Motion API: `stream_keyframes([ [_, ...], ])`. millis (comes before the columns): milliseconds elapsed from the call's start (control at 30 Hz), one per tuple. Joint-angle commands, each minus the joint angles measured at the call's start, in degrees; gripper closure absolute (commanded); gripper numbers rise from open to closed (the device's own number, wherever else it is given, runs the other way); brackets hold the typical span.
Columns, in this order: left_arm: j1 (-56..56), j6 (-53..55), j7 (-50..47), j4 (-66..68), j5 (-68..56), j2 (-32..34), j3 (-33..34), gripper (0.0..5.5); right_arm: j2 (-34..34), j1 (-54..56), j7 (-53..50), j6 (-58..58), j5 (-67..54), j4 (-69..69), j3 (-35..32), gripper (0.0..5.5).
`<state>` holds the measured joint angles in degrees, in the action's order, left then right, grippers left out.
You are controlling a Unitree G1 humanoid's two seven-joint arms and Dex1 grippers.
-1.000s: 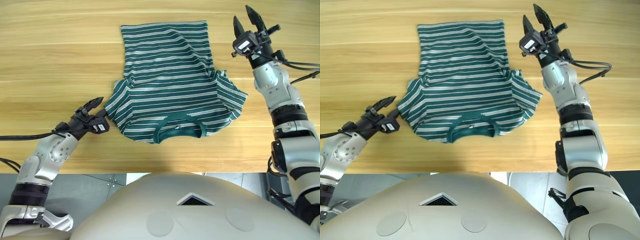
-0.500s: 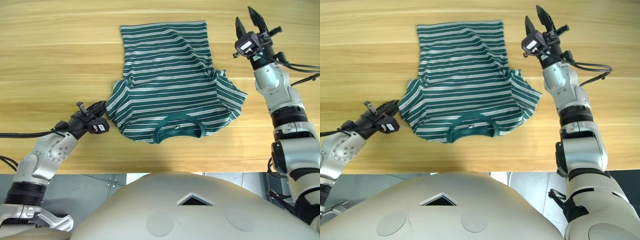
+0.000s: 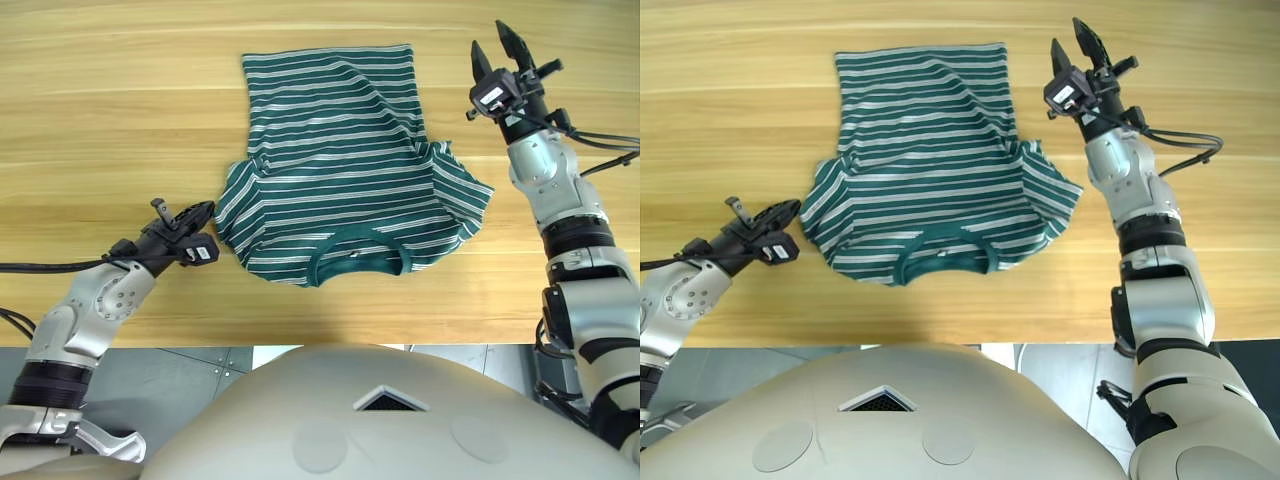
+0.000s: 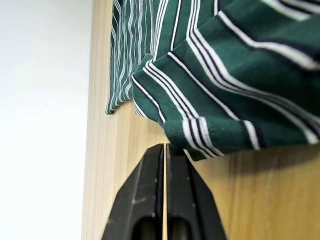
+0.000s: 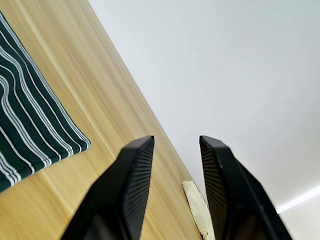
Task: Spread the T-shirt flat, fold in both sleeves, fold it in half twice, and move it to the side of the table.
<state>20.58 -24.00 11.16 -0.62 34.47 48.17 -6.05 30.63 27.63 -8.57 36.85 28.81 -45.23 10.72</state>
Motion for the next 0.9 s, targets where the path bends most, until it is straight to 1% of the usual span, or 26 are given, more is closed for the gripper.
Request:
stream_keyframes([
  [33, 3.13, 4.90, -0.48, 3.60, 2.87, -1.97, -1.16, 5.20, 1.01, -0.39, -0.30, -0.33, -0.45, -0.03, -0.59, 3.83],
  [167, 7.62, 6.52, -1.93, 1.26, 2.87, -1.66, 0.54, 4.43, 1.21, -0.20, -0.34, -0.31, -0.51, -0.34, -0.62, 3.83],
  [233, 10.83, 7.03, -1.79, -1.09, 2.87, -1.36, 1.27, 4.14, 1.34, 0.03, -0.26, -0.37, -0.52, -0.54, -0.65, 3.83],
  [267, 12.78, 6.79, -1.16, -2.85, 2.08, -1.38, 1.49, 3.89, 1.42, 0.15, -0.19, -0.42, -0.54, -0.58, -0.69, 3.83],
  [400, 20.34, 3.86, 1.70, -11.43, -1.67, 0.40, 2.88, 3.85, 1.48, 0.65, -0.20, -0.59, -0.39, -1.06, -0.55, 3.83],
  [500, 21.62, 1.44, 2.99, -14.30, -3.38, 1.24, 3.69, 3.85, 1.27, 0.63, -0.23, -0.63, -0.39, -1.07, -0.40, 3.83],
  [567, 19.69, 0.74, 4.26, -12.48, -3.75, 1.52, 3.21, 3.85, 1.36, 0.07, -0.32, -0.67, -0.50, -0.74, -0.54, 3.83],
  [733, 12.42, 3.05, 3.73, -3.92, 0.97, 1.00, 1.45, 3.85, 1.62, -0.65, -0.47, -0.56, -0.96, -0.70, -0.98, 3.83],
  [900, 7.98, 3.29, 3.18, -0.59, 4.42, 0.76, -0.68, 3.85, 1.61, -1.22, -0.90, -0.55, -1.11, -0.94, -1.32, 3.83],
])
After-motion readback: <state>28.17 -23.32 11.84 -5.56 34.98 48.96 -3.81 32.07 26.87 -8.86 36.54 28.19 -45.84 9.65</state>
